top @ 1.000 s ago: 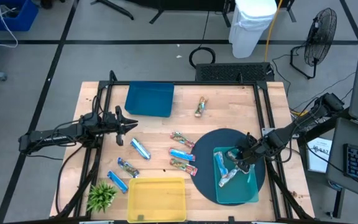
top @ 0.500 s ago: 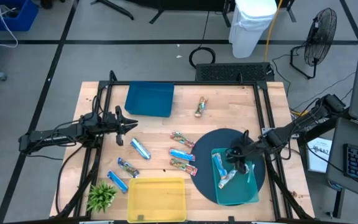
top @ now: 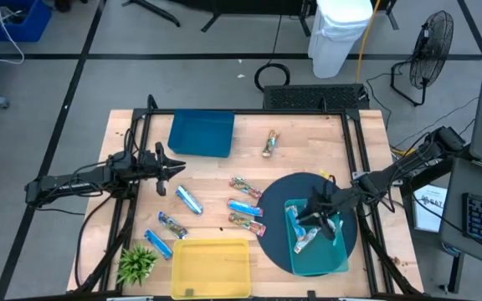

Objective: Pick and place Granola Bars by type
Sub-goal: Adjust the green bin

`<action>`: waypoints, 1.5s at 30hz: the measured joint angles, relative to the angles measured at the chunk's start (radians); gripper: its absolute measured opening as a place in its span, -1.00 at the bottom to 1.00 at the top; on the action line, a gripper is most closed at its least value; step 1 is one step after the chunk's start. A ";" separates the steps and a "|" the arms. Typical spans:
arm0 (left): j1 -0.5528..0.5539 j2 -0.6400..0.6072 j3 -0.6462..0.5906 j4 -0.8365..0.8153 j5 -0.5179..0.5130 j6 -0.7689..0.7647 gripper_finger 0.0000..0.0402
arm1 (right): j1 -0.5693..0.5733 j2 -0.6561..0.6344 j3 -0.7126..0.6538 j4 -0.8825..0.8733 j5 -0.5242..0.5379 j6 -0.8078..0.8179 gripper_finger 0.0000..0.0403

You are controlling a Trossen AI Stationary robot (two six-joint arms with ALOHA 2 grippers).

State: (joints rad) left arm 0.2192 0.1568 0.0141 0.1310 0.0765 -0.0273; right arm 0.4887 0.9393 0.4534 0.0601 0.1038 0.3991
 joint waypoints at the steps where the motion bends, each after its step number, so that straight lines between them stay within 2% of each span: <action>1: 0.000 0.000 0.000 0.000 0.000 0.000 -0.65 | 0.010 0.008 0.000 0.000 0.010 -0.015 -0.67; 4: 0.000 0.000 0.000 0.000 0.000 0.000 -0.65 | 0.033 0.050 0.008 0.000 0.077 -0.069 -0.93; 7: 0.000 0.000 0.000 0.000 0.000 0.000 -0.65 | 0.044 0.113 0.039 0.005 0.123 -0.080 -0.96; 11: 0.000 0.000 0.000 0.000 0.000 0.000 -0.65 | 0.056 0.222 0.113 -0.022 0.132 -0.122 -0.99; 14: 0.000 0.000 0.000 0.000 0.000 0.000 -0.65 | 0.058 0.307 0.205 -0.121 0.134 -0.135 -1.00; 19: 0.000 0.000 0.000 0.000 0.000 0.000 -0.65 | 0.056 0.440 0.368 -0.397 0.189 -0.106 -1.00; 23: 0.000 0.000 0.000 0.000 0.000 0.000 -0.65 | 0.051 0.519 0.443 -0.507 0.195 -0.066 -1.00; 35: 0.000 0.000 0.000 0.000 0.000 0.000 -0.65 | 0.014 0.551 0.451 -0.627 0.191 -0.018 -1.00; 40: 0.000 0.000 0.000 0.000 0.000 0.000 -0.65 | -0.005 0.551 0.451 -0.680 0.288 0.011 -1.00; 45: 0.000 0.000 0.000 0.000 0.000 0.000 -0.65 | -0.029 0.551 0.451 -0.743 0.299 0.063 -1.00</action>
State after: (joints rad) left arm 0.2195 0.1566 0.0139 0.1313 0.0766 -0.0273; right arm 0.4600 1.4903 0.9039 -0.6829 0.4024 0.4617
